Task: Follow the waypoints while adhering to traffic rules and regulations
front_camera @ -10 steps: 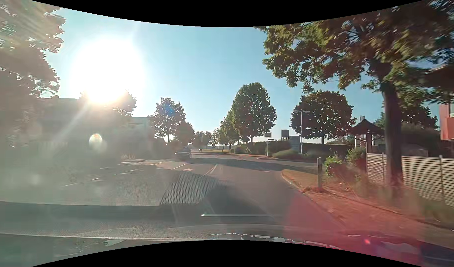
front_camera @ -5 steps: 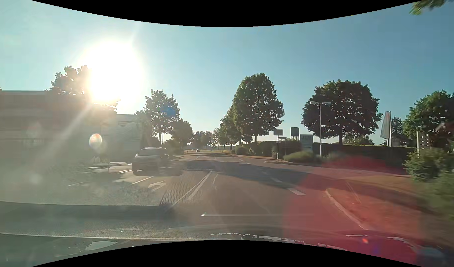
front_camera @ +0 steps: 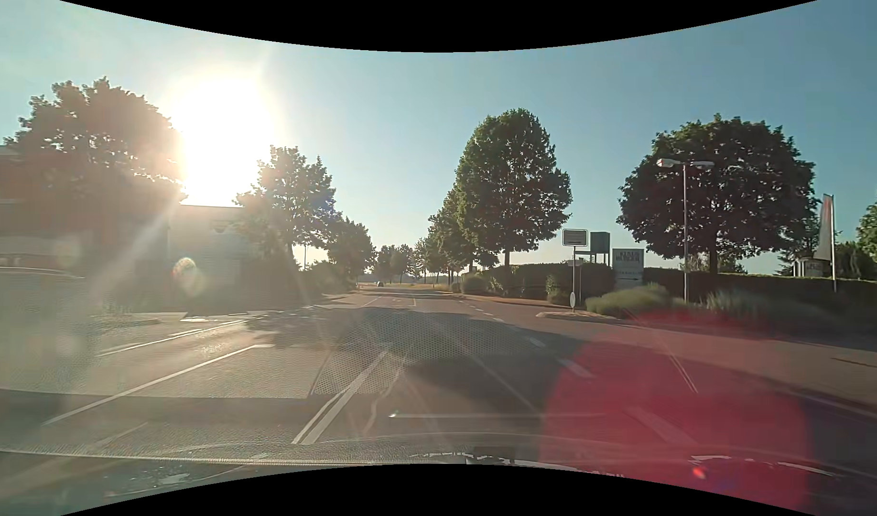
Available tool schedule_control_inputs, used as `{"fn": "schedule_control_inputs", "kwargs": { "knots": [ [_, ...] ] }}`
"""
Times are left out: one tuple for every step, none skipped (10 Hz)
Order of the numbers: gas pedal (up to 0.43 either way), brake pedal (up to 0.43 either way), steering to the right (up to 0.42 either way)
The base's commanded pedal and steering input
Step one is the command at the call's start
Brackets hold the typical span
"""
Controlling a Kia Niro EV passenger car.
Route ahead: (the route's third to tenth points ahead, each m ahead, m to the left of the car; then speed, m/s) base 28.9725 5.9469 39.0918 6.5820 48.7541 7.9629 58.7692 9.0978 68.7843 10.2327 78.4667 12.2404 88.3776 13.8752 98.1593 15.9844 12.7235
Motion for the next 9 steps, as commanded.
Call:
{"fn": "schedule_control_inputs", "kwargs": {
  "knots": [
    [0.079, 0.0, -0.009],
    [0.079, 0.0, -0.01],
    [0.079, 0.0, -0.011],
    [0.079, 0.0, -0.012],
    [0.079, 0.0, -0.012],
    [0.079, 0.0, -0.012],
    [0.079, 0.0, -0.012],
    [0.079, 0.0, -0.012],
    [0.079, 0.0, -0.012]
  ]
}}
